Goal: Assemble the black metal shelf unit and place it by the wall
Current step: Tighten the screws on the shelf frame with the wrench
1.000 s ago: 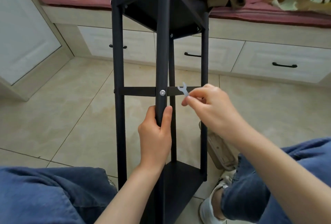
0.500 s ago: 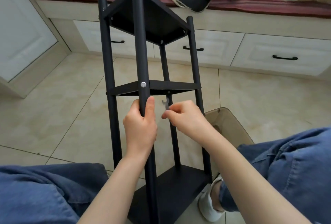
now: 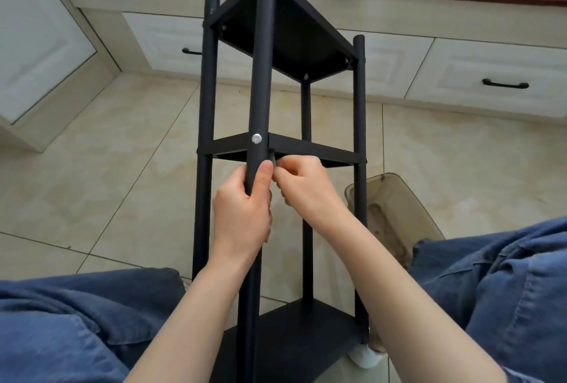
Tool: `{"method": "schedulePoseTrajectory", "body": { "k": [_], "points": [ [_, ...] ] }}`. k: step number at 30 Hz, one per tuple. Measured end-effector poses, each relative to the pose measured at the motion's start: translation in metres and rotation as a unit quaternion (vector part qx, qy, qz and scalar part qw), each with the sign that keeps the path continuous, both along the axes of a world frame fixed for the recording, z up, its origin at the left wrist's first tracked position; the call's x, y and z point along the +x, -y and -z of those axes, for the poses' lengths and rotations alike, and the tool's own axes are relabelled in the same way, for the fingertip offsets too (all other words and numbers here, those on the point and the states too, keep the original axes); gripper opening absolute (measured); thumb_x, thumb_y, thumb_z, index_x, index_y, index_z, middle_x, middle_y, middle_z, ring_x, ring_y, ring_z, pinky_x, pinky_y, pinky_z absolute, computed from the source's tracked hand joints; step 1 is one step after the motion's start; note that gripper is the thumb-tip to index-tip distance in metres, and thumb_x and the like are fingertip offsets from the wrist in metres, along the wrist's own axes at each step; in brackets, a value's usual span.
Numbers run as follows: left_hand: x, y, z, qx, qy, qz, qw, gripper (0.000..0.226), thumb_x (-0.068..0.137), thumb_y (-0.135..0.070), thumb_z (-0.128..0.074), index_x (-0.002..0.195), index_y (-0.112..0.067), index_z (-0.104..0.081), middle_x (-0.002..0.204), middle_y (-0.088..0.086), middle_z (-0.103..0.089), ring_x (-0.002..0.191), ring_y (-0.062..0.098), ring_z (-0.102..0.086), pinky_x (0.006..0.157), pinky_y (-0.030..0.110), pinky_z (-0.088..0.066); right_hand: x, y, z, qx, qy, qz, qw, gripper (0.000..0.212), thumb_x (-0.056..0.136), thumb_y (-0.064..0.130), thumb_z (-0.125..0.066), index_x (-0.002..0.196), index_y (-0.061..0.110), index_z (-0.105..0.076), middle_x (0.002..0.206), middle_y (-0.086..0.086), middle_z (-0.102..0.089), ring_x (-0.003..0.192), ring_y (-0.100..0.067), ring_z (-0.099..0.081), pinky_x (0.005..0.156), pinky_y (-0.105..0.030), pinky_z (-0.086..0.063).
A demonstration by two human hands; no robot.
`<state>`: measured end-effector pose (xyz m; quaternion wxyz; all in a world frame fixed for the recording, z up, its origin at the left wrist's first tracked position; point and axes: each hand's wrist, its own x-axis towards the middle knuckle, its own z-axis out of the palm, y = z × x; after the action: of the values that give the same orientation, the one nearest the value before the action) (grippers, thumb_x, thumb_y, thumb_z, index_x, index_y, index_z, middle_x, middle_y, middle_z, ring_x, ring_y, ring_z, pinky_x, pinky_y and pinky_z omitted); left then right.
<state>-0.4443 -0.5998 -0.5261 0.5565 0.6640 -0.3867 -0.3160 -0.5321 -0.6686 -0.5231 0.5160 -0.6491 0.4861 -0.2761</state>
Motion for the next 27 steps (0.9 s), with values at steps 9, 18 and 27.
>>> {"method": "schedulePoseTrajectory", "body": {
  "k": [9, 18, 27],
  "points": [
    [0.000, 0.001, -0.001, 0.003, 0.004, 0.002, 1.000, 0.034, 0.102, -0.042, -0.050, 0.078, -0.018, -0.055, 0.054, -0.003, -0.046, 0.041, 0.018, -0.043, 0.038, 0.031, -0.035, 0.000, -0.002, 0.007, -0.018, 0.019, 0.019, 0.999, 0.031, 0.090, 0.021, -0.057, 0.062, 0.009, -0.061, 0.055, -0.002, -0.050, 0.058, -0.018, -0.045, 0.058, -0.036, -0.042],
    [0.001, 0.001, 0.001, 0.004, 0.021, 0.002, 1.000, 0.038, 0.103, -0.045, -0.046, 0.082, -0.015, -0.057, 0.053, -0.005, -0.046, 0.041, 0.016, -0.044, 0.040, 0.033, -0.038, 0.003, -0.003, 0.011, -0.069, 0.048, 0.038, 0.996, 0.052, 0.093, 0.014, -0.057, 0.046, 0.027, -0.040, 0.041, 0.013, -0.039, 0.048, -0.007, -0.032, 0.051, -0.021, -0.027],
    [0.002, -0.001, 0.004, 0.003, 0.012, -0.004, 1.000, 0.041, 0.104, -0.043, -0.046, 0.077, -0.013, -0.051, 0.056, 0.000, -0.047, 0.039, 0.018, -0.044, 0.039, 0.032, -0.037, 0.008, -0.002, 0.020, -0.142, 0.041, 0.040, 0.988, 0.033, 0.094, 0.021, -0.059, 0.065, 0.005, -0.063, 0.058, -0.011, -0.061, 0.061, -0.031, -0.054, 0.057, -0.037, -0.047]
  ]
}}
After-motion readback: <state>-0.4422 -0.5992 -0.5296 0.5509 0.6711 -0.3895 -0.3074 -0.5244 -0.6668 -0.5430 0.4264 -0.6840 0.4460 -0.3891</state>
